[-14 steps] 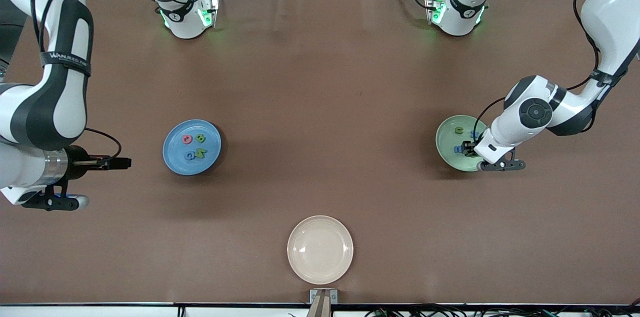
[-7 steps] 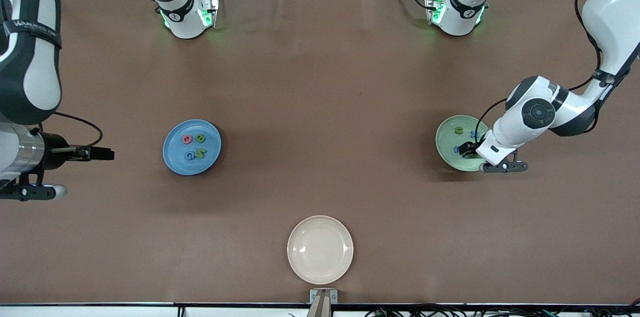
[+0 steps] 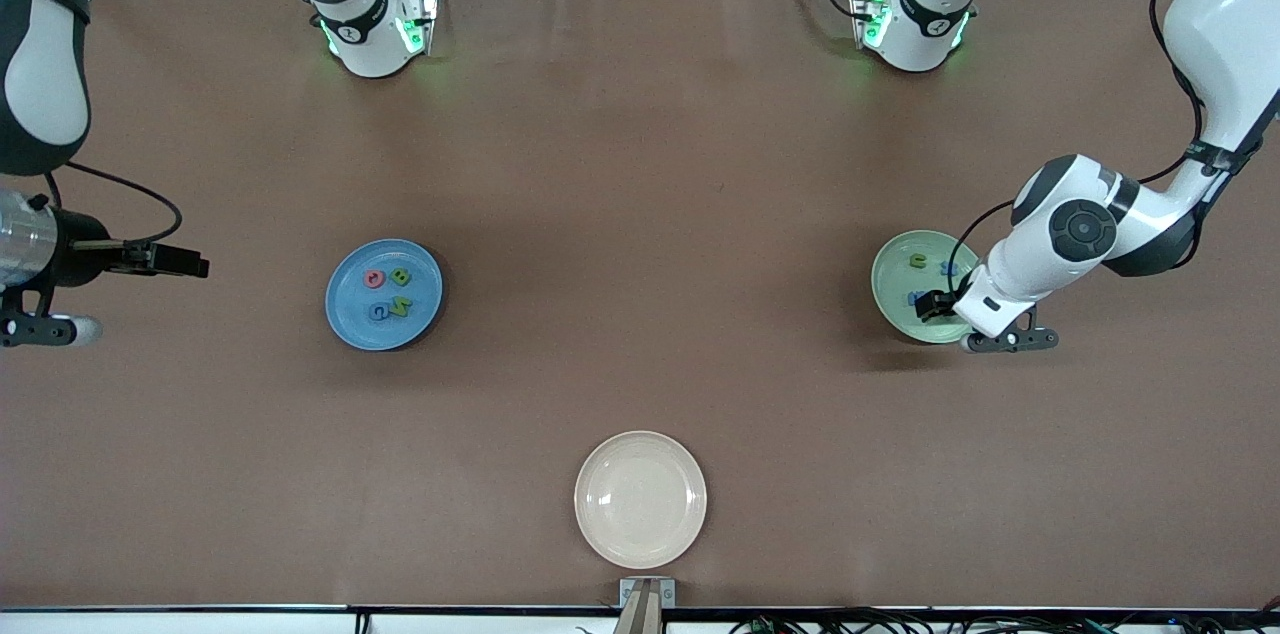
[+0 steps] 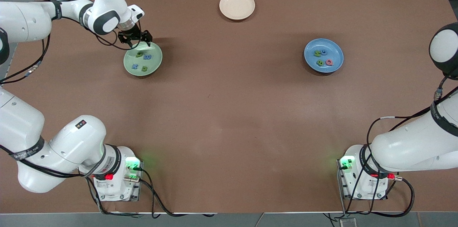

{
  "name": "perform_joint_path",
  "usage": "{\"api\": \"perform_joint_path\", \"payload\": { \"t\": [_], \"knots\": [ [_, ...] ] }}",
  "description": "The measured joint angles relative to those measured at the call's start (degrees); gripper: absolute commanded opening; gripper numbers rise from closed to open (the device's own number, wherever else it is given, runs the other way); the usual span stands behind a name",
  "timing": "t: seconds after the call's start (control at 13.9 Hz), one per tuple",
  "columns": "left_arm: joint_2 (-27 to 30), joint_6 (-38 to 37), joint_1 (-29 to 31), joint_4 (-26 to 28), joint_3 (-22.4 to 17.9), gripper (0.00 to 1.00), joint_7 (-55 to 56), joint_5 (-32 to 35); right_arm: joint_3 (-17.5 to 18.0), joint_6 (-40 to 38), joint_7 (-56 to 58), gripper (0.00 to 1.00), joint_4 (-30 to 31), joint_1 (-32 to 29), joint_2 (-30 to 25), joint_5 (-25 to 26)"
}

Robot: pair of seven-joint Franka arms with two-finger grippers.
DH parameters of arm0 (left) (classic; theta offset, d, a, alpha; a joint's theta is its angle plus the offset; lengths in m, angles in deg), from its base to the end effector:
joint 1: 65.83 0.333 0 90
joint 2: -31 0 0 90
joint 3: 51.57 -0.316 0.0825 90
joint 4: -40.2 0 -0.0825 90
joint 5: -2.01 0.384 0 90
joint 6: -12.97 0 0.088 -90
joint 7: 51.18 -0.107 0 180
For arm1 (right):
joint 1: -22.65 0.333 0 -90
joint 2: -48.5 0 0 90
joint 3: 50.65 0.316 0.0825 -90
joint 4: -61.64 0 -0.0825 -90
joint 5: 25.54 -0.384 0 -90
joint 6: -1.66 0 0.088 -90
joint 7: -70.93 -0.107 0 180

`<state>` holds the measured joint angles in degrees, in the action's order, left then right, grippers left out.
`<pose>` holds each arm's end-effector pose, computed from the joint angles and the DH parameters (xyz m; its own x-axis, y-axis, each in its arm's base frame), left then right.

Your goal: Sort uppercase to blue plate, lowercase to green plate

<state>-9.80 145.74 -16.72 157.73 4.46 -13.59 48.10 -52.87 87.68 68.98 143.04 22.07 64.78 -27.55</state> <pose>0.5797 -0.0498 0.2185 0.9985 0.0540 -0.0027 0.0540 -0.9984 0.0153 0.6235 -0.0235 0.5212 0.9760 -0.0800 -0.2026 -0.0852 -0.9962 -0.0170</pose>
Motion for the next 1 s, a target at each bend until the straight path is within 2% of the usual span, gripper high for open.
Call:
{"api": "perform_joint_path", "payload": {
  "t": [0.14, 0.22, 0.43, 0.57, 0.79, 1.0],
  "knots": [
    [0.41, 0.00, -3.03, -1.37, -1.64, 0.99, -3.95, -6.93, 1.27, 0.14, -0.83, 1.00, 1.33, -0.32, -1.41, 0.34],
    [1.31, 0.01, -5.76, -2.03, -4.27, 0.99, -6.96, -11.52, 1.58, 0.16, -0.88, 1.00, 1.66, -0.51, -1.76, 0.43],
    [6.52, 0.30, -19.12, -3.82, -17.57, 0.99, -16.09, -26.15, 2.02, 0.15, -0.88, 1.00, 2.87, -0.98, -3.17, 0.54],
    [10.20, 0.31, -27.14, -4.19, -24.69, 0.99, -19.94, -33.83, 2.30, 0.12, -0.86, 1.00, 4.11, -1.02, -5.27, 0.55],
    [15.07, 0.25, -36.77, -4.10, -34.69, 0.99, -27.13, -43.62, 2.73, -0.83, -0.85, 1.00, 5.23, -1.01, -8.78, 0.57],
    [18.98, 0.21, -43.41, -3.10, -43.50, 0.99, -34.32, -50.14, 2.81, -1.90, -0.85, 1.00, 5.45, -1.01, -10.44, 0.59]
  ]
}}
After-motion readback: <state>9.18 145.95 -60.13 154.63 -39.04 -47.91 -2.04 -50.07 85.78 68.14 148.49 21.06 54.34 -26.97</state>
